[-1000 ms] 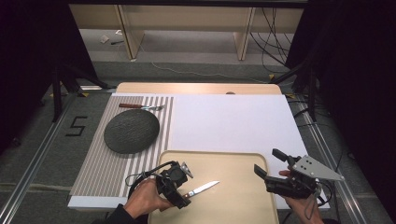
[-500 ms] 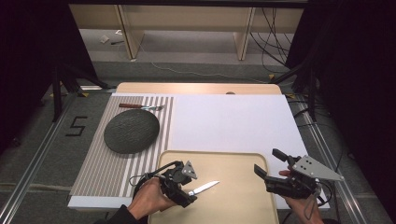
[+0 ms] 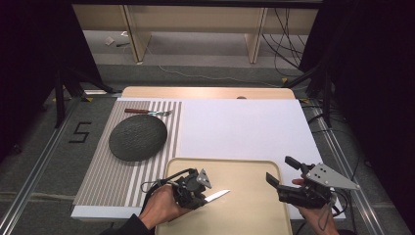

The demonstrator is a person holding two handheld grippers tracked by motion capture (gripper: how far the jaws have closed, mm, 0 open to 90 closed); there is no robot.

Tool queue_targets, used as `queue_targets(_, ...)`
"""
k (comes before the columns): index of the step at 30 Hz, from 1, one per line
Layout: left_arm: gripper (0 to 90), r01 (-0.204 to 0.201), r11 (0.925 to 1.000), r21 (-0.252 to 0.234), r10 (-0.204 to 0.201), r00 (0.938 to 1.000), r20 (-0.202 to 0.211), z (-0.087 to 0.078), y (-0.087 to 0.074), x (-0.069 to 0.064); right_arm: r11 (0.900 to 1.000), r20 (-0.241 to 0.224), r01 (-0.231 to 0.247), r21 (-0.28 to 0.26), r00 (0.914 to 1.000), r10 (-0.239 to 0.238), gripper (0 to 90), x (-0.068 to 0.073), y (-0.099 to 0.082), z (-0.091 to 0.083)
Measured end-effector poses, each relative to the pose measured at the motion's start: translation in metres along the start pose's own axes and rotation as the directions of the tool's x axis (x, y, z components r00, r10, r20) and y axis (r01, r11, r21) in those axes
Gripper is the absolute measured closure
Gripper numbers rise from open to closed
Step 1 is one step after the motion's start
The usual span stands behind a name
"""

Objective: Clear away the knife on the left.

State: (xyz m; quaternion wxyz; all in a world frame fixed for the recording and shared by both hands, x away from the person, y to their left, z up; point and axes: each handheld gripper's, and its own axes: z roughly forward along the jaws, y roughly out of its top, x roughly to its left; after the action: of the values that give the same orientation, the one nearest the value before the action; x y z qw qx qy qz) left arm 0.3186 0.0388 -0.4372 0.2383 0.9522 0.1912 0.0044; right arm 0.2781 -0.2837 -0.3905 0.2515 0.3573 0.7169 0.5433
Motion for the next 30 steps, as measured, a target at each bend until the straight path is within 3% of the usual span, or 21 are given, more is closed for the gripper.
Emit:
queue_targets(3,89.3,-0.015,0.9998,0.011,0.014,0.9998,0.013,0.004,0.002,-0.002,1.0,0.0,0.0,0.001,1.0,0.0,18.0,0.0,0.0,0.0)
queue_targets(8,89.6,-0.041,0.9982,0.045,0.039,0.9986,0.036,0.013,0.004,-0.006,1.0,-0.001,0.0,0.0,1.0,0.0,18.0,0.0,0.0,0.0)
queue_targets(12,89.6,-0.056,0.9952,0.081,0.054,0.9981,0.029,0.017,0.003,-0.006,1.0,-0.002,0.0,0.0,1.0,0.0,18.0,0.0,0.0,0.0)
queue_targets(18,89.6,-0.03,0.994,0.106,0.03,0.9996,0.005,0.018,0.0,0.0,1.0,-0.003,0.001,0.0,1.0,-0.001,18.0,0.0,0.0,0.0)
queue_targets(30,89.6,0.012,0.9936,0.112,-0.011,0.9998,-0.014,0.016,-0.004,0.008,1.0,-0.002,0.002,-0.001,1.0,-0.002,18.1,0.0,0.0,0.0)
